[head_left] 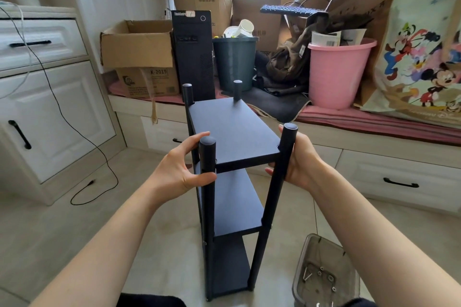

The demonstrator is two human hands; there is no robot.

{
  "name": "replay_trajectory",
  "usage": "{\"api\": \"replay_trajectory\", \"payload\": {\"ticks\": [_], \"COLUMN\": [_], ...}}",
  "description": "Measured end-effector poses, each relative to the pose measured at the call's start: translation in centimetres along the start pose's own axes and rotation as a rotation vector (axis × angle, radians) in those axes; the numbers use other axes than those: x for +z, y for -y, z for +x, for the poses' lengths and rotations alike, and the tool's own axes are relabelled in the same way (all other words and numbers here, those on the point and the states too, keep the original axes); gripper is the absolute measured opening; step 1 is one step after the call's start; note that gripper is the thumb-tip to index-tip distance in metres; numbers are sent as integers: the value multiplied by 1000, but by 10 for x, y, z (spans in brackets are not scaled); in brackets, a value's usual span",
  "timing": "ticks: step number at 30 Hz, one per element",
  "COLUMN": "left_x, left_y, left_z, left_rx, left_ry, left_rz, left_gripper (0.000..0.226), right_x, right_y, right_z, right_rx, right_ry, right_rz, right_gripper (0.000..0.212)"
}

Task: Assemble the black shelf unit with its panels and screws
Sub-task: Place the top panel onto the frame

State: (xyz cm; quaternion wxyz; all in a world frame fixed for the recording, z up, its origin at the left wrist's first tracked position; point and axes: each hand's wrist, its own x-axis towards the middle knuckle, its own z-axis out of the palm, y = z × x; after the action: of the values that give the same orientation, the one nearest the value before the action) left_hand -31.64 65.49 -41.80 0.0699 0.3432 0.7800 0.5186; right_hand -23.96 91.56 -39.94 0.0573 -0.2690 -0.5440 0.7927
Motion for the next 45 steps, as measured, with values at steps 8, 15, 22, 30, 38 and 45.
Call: {"api": "replay_trajectory", "payload": {"ticks": [8, 15, 22, 30, 38, 45], "left_x": [-3, -4, -12, -28, -27, -23], "left_y": [2, 2, 7, 13, 12, 12], "left_z": [0, -1, 1, -2, -5, -5], "left_rx": [35, 47, 29, 11, 10, -18], "left_ry": [14, 20, 18, -138, -402, -421], "left_rz": [-40, -60, -68, -35, -53, -120], "left_gripper": [87, 87, 79, 71, 25, 27], "right_x": [0, 1, 14, 18, 33, 34], "right_y": [0, 7, 0, -8, -12, -12], "right_z": [0, 4, 5, 5, -11, -17], "right_rx": [-19, 41, -15, -65, 3, 8], "right_ry": [116, 267, 224, 273, 265, 252], "right_rz": [71, 175, 189, 226, 273, 260], "right_gripper": [8, 18, 18, 17, 26, 40]}}
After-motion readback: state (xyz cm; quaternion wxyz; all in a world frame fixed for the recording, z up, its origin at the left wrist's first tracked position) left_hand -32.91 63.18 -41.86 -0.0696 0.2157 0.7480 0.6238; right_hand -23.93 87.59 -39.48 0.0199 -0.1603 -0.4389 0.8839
